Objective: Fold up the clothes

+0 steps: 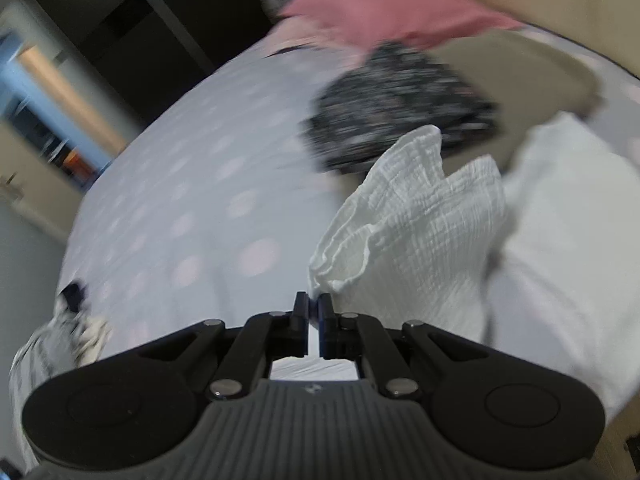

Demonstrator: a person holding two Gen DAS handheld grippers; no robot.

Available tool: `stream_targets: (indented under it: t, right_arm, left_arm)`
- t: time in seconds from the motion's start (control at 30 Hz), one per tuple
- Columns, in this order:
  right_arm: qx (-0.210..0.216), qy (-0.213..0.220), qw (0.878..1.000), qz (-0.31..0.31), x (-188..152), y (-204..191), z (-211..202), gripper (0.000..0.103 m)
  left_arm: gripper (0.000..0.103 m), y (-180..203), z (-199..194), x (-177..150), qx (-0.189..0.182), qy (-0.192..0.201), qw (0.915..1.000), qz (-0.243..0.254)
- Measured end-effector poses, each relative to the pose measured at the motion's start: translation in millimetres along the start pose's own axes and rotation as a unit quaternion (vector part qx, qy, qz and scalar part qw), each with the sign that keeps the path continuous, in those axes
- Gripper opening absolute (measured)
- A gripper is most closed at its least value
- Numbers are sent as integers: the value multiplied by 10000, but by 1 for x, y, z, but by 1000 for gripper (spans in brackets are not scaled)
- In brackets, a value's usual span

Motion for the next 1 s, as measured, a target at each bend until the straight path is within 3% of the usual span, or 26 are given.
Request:
stream_targets:
  t: [0.2, 0.3, 0.43, 0.63, 0.83, 0.97, 1.0]
  right_arm:
    - [973, -479, 9919, -654, -49, -110, 16, 5]
    - [1473, -931, 9798, -985, -94, -156, 23, 5]
    - [1694, -1767, 9563, -1601, -170, -199, 44, 5]
    - [1513, -2523, 9225, -2501, -253, -215, 72, 5]
    - [1420, -2664, 9127, -2755, -270, -204, 91, 6]
    - [1380, -2761, 9058, -2904, -281, -197, 103, 16]
    - [1423, -2770, 9047, -2906, -279, -198, 102, 24]
  left_arm:
    - [37, -6, -6, 2, -168, 69, 9994, -280]
    - [37, -8, -9, 2, -285, 88, 9988, -388]
    - [36, -4, -11, -3, -536, 64, 9975, -450]
    - [37, 11, -7, -17, -1104, -156, 9909, -760]
    - [37, 27, 0, -19, -1506, -231, 9836, -961]
    - [41, 42, 4, -11, -1790, -207, 9784, -1015]
    - [41, 47, 5, -8, -1830, -199, 9778, -1001]
Point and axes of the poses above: each gripper's, at about its wrist camera, not at the fingertips, and z roughly the way its jaws point, y to its right, x to its top, the point moved 4 cm from there along z, roughly the way its jaws point, and after that the axes turned 11 degrees about y, right-handed, at the moved point
